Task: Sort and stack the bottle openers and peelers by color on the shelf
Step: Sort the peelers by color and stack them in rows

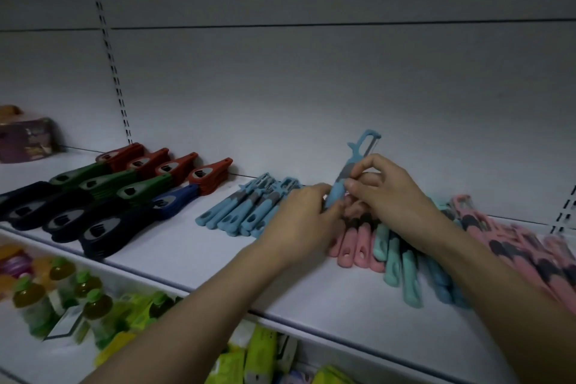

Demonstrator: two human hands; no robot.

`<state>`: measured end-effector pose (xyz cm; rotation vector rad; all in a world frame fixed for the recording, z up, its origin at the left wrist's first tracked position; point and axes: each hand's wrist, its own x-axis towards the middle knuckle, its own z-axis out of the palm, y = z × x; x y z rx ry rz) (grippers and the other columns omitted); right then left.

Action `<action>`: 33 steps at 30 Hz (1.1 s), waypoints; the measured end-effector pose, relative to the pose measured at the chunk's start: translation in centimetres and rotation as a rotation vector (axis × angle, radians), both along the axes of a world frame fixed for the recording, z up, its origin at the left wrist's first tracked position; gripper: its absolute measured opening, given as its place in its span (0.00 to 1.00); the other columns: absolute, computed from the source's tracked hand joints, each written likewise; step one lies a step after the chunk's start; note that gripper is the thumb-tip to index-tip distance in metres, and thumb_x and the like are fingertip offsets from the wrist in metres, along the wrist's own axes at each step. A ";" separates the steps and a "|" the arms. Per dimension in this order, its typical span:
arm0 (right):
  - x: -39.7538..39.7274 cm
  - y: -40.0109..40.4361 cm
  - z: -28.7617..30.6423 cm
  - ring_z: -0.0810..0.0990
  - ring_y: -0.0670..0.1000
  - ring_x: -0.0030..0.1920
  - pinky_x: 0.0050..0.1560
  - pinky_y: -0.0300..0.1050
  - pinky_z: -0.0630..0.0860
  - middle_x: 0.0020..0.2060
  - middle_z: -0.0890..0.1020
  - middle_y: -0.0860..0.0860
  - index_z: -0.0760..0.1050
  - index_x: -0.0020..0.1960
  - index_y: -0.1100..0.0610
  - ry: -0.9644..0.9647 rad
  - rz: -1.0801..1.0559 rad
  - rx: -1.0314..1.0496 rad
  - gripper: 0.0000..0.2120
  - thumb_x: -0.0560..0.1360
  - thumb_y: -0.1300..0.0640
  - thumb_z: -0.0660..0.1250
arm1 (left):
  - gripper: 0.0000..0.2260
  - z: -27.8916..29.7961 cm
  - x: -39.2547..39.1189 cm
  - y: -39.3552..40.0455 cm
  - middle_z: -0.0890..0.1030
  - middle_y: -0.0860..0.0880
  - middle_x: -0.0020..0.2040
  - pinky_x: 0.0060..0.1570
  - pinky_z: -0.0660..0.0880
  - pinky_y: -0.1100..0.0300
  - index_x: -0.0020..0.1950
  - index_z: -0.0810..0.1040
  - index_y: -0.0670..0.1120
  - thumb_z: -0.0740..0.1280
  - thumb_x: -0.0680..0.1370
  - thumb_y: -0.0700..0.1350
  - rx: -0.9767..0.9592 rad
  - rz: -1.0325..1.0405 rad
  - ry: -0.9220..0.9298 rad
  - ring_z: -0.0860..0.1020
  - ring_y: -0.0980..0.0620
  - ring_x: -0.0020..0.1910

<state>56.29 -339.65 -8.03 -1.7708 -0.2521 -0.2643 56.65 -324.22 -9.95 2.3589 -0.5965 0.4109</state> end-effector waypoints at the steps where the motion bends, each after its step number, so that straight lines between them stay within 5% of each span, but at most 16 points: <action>1: 0.2 -0.2 -0.3 0.83 0.54 0.36 0.38 0.44 0.81 0.44 0.82 0.61 0.71 0.51 0.62 -0.005 0.012 -0.035 0.03 0.79 0.65 0.65 | 0.10 0.1 0.4 0.7 0.82 0.45 0.44 0.43 0.73 0.52 0.53 0.78 0.44 0.61 0.82 0.48 0.068 0.054 -0.039 0.79 0.44 0.44; 5: 0.9 -0.9 -1.2 0.81 0.42 0.36 0.42 0.41 0.78 0.44 0.80 0.48 0.74 0.48 0.51 -0.179 -0.112 -0.484 0.07 0.78 0.63 0.65 | 0.11 0.6 1.2 4.3 0.79 0.46 0.45 0.41 0.73 0.51 0.57 0.73 0.44 0.56 0.84 0.48 0.336 0.285 -0.101 0.76 0.43 0.42; 13: 1.8 -2.8 -0.7 0.78 0.46 0.46 0.40 0.33 0.72 0.53 0.77 0.47 0.74 0.49 0.49 -0.295 -0.207 -0.504 0.09 0.78 0.64 0.64 | 0.18 0.3 1.7 5.7 0.67 0.43 0.69 0.65 0.63 0.44 0.68 0.71 0.44 0.54 0.83 0.51 0.737 0.576 0.071 0.63 0.43 0.68; 18: 2.0 -7.0 1.0 0.80 0.55 0.45 0.50 0.55 0.79 0.48 0.79 0.50 0.76 0.51 0.54 -0.272 -0.476 -0.342 0.08 0.77 0.65 0.62 | 0.21 1.7 0.9 0.6 0.68 0.45 0.69 0.63 0.66 0.47 0.73 0.69 0.48 0.56 0.82 0.54 0.425 0.286 -0.210 0.64 0.44 0.68; 21: 1.4 -8.5 1.4 0.81 0.59 0.44 0.42 0.49 0.77 0.42 0.79 0.49 0.76 0.49 0.55 -0.222 -0.601 -0.260 0.09 0.76 0.66 0.60 | 0.23 1.0 0.0 -3.9 0.68 0.45 0.71 0.66 0.67 0.46 0.75 0.66 0.51 0.55 0.82 0.57 0.281 0.022 -0.056 0.65 0.42 0.69; 23: 0.9 -8.9 1.4 0.79 0.58 0.37 0.33 0.43 0.71 0.40 0.81 0.56 0.76 0.49 0.57 -0.135 -0.622 -0.223 0.09 0.75 0.66 0.60 | 0.24 -0.3 0.0 -6.0 0.68 0.46 0.72 0.68 0.66 0.45 0.75 0.66 0.52 0.54 0.82 0.60 0.237 -0.063 0.067 0.66 0.42 0.70; 28: -2.0 -8.8 1.9 0.78 0.52 0.30 0.32 0.41 0.71 0.38 0.83 0.56 0.77 0.46 0.55 0.028 -0.526 -0.518 0.04 0.76 0.62 0.65 | 0.19 -2.7 0.0 -7.4 0.78 0.48 0.63 0.63 0.70 0.49 0.63 0.78 0.52 0.56 0.80 0.60 0.109 -0.088 0.012 0.75 0.45 0.62; 33: -4.7 -5.6 3.4 0.80 0.47 0.30 0.29 0.37 0.73 0.38 0.83 0.51 0.79 0.45 0.55 0.198 -0.386 -0.856 0.06 0.78 0.55 0.66 | 0.15 -1.9 -0.9 -5.9 0.82 0.49 0.58 0.60 0.73 0.48 0.63 0.79 0.51 0.60 0.79 0.53 -0.175 -0.034 -0.013 0.80 0.46 0.53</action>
